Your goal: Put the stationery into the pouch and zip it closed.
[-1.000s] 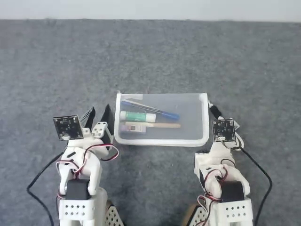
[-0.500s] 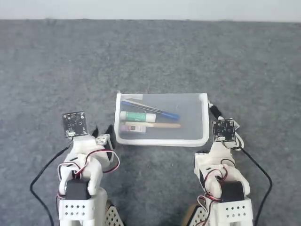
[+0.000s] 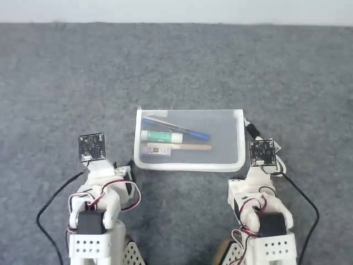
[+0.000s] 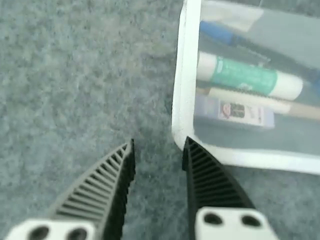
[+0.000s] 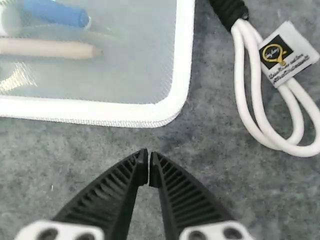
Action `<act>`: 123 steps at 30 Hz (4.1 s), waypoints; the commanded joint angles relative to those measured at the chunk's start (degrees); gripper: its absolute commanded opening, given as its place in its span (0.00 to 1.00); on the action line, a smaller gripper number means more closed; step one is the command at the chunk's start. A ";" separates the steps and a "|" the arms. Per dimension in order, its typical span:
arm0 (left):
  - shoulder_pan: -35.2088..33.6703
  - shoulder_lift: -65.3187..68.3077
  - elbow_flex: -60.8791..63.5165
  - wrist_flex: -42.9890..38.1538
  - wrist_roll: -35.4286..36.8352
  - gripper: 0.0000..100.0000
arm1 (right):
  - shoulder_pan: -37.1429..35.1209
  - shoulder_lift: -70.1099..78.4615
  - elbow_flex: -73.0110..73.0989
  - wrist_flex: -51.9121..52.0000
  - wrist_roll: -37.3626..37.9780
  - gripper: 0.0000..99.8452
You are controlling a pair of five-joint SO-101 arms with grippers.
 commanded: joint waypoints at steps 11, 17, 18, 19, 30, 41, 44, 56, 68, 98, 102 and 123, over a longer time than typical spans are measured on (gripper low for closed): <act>-6.33 -0.44 -0.75 2.02 0.97 0.14 | -0.22 -0.84 1.14 0.31 -0.09 0.01; -6.15 -0.44 -0.75 2.02 0.97 0.01 | -0.22 -0.84 1.14 0.31 -0.09 0.01; -6.15 -0.44 -0.75 2.02 0.97 0.01 | -0.22 -0.84 1.14 0.31 -0.09 0.01; -6.15 -0.44 -0.75 2.02 0.97 0.01 | -0.22 -0.84 1.14 0.31 -0.09 0.01; -6.51 -0.44 -0.75 2.02 0.97 0.01 | -0.22 -0.84 1.14 0.31 -0.09 0.01; -6.51 -0.44 -0.75 2.02 0.88 0.01 | -0.22 -0.84 1.14 0.31 -0.09 0.01; -6.51 -0.44 -0.75 2.02 0.88 0.01 | -0.22 -0.84 1.14 0.31 -0.09 0.01; -6.51 -0.44 -0.75 2.02 0.88 0.01 | -0.22 -0.84 1.14 0.31 -0.09 0.01; -6.51 -0.44 -0.75 2.02 0.88 0.01 | -0.22 -0.84 1.14 0.31 -0.09 0.01; -6.51 -0.44 -0.75 2.02 0.88 0.01 | -0.22 -0.84 1.14 0.31 -0.09 0.01; -6.51 -0.44 -0.75 2.02 0.88 0.01 | -0.22 -0.84 1.14 0.31 -0.09 0.01; -6.51 -0.44 -0.75 2.02 0.88 0.01 | -0.22 -0.84 1.14 0.31 -0.09 0.01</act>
